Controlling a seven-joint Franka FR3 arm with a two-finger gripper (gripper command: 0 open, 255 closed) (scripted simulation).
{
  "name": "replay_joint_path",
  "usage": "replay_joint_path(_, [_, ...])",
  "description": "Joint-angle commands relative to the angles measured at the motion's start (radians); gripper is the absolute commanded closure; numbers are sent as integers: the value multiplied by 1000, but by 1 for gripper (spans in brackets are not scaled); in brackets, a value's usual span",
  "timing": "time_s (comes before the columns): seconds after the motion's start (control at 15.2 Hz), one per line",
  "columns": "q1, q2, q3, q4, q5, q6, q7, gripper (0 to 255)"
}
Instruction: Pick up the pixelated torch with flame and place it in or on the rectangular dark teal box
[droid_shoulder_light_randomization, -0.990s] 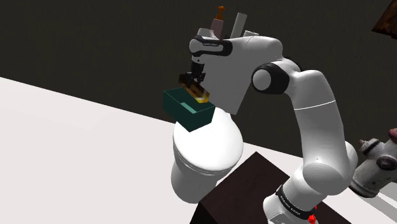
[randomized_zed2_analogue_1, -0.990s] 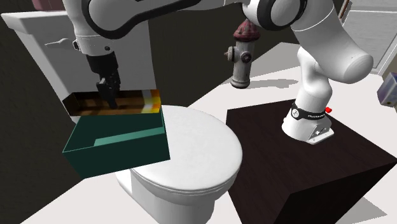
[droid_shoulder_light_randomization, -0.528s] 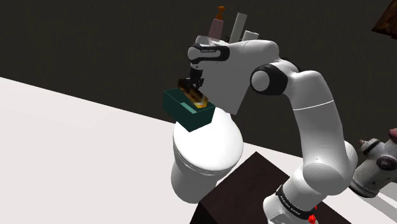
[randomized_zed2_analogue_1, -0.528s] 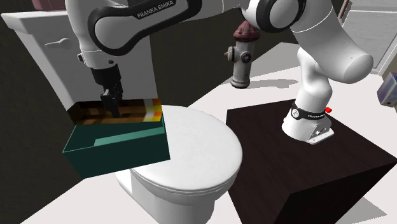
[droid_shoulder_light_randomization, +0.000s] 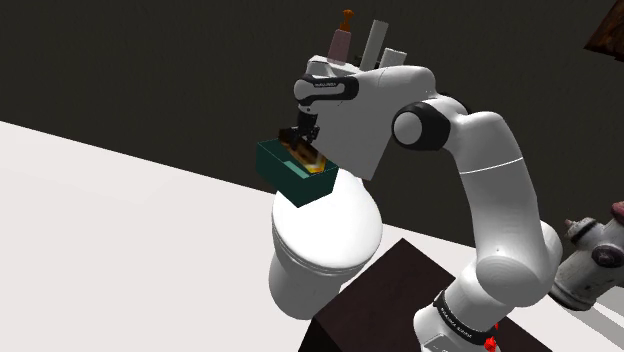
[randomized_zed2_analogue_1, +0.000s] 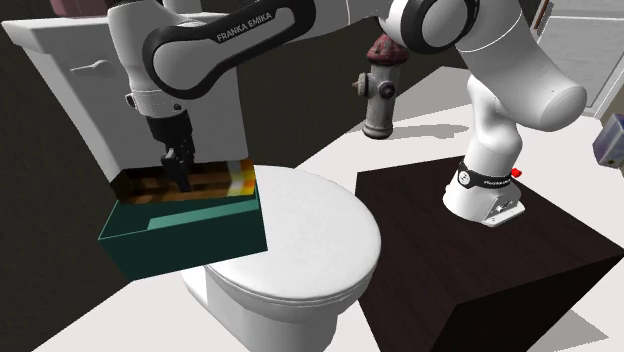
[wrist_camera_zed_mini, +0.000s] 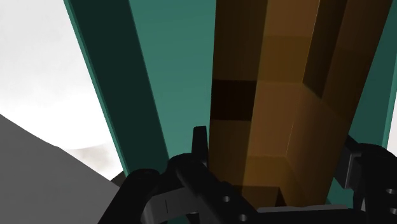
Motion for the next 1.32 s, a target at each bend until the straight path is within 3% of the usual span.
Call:
replay_joint_path(0.0, [0, -1, 0, 0, 0, 1, 0, 255])
replay_joint_path(0.07, [0, -1, 0, 0, 0, 1, 0, 255])
replay_joint_path(0.13, [0, -1, 0, 0, 0, 1, 0, 0])
replay_joint_path(0.46, [0, -1, 0, 0, 0, 1, 0, 0])
replay_joint_path(0.73, [-4, -24, -2, 88, -4, -110, 4, 0])
replay_joint_path(1.25, [-4, -24, -2, 88, -4, -110, 4, 0])
